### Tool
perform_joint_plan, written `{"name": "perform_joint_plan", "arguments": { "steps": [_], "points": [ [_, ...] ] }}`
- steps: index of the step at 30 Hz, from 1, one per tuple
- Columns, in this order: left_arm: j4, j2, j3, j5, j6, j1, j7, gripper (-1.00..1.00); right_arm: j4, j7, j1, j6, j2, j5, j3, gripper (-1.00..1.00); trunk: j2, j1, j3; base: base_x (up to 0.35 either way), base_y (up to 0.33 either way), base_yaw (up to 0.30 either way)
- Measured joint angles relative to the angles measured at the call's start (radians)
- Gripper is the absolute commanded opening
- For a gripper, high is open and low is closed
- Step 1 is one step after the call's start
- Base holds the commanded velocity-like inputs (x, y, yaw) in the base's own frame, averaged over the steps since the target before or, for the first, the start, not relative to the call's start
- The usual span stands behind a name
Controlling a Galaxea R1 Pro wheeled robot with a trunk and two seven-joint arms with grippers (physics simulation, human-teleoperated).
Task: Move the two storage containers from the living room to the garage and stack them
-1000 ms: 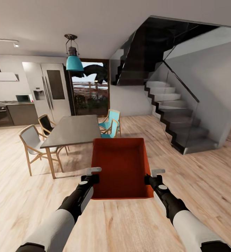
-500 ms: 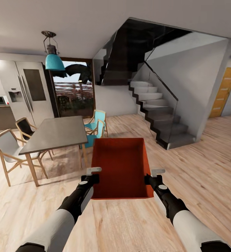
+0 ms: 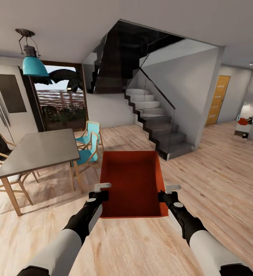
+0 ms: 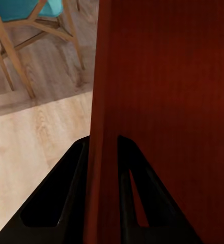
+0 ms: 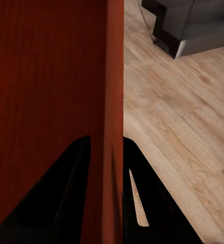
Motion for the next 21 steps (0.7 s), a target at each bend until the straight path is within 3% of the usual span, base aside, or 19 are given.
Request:
{"name": "perform_joint_plan", "arguments": {
  "steps": [21],
  "points": [
    [0.0,0.0,0.0,0.0,0.0,0.0,0.0,-1.0,0.0,0.0,0.0,0.0,0.0,-0.001,0.0,-1.0,0.0,0.0,0.0,0.0,0.0,-0.284]
  ]
}}
